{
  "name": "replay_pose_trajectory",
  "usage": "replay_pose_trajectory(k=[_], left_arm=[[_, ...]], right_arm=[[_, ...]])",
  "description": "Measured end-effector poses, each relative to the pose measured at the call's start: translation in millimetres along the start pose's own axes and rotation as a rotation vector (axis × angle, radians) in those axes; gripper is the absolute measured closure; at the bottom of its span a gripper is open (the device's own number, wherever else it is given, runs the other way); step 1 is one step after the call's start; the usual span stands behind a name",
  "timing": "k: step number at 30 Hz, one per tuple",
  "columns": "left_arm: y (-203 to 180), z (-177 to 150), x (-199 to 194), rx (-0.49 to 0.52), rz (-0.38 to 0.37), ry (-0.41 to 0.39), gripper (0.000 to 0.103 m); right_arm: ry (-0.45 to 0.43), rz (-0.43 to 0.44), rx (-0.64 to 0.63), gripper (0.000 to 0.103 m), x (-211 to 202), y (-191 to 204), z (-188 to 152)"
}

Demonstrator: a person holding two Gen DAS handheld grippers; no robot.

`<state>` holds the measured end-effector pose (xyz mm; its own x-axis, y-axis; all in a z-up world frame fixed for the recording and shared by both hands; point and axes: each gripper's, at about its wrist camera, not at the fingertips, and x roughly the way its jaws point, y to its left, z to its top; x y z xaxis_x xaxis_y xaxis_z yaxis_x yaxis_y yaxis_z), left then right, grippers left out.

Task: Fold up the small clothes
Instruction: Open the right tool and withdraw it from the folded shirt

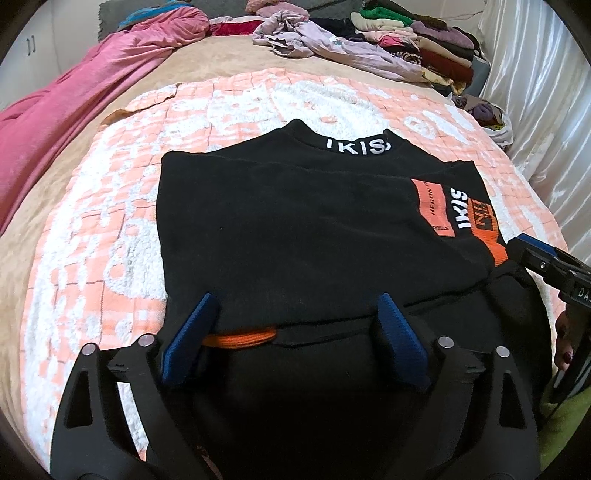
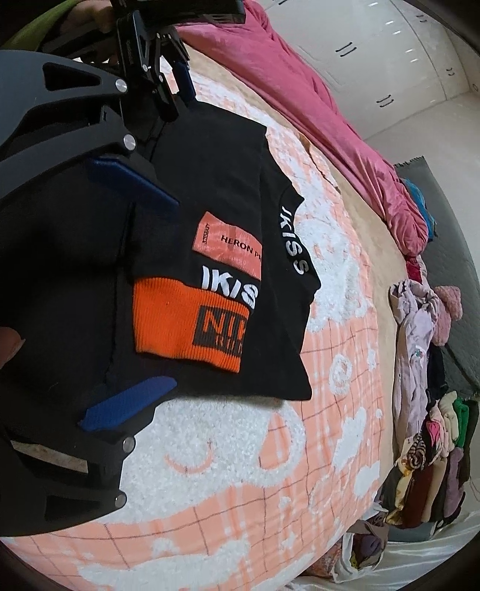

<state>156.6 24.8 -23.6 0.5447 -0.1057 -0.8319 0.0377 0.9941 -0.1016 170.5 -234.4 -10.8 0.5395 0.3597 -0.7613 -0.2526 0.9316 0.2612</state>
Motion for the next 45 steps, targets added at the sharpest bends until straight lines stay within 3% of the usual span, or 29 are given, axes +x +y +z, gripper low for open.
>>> replay_pose_trajectory(k=[6, 16, 28, 36, 45], left_arm=[[4, 0, -13, -0.024, 0.003, -0.018, 0.01], [13, -5, -46, -0.053, 0.003, -0.076, 0.01], [20, -21, -71, -0.058, 0.001, -0.104, 0.01], [20, -34, -86, -0.047, 0.002, -0.123, 0.01], [27, -53, -97, -0.033, 0.019, -0.128, 0.01]], right_arm=[[-0.037, -0.019, 0.017, 0.007, -13, -5, -3], [-0.098, 0.004, 0.059, 0.005, -48, -13, -11], [-0.197, 0.004, 0.127, 0.005, -121, -47, -24], [-0.212, -0.013, 0.1, 0.004, -155, -49, -42], [-0.189, -0.03, 0.052, 0.004, -165, -37, -64]])
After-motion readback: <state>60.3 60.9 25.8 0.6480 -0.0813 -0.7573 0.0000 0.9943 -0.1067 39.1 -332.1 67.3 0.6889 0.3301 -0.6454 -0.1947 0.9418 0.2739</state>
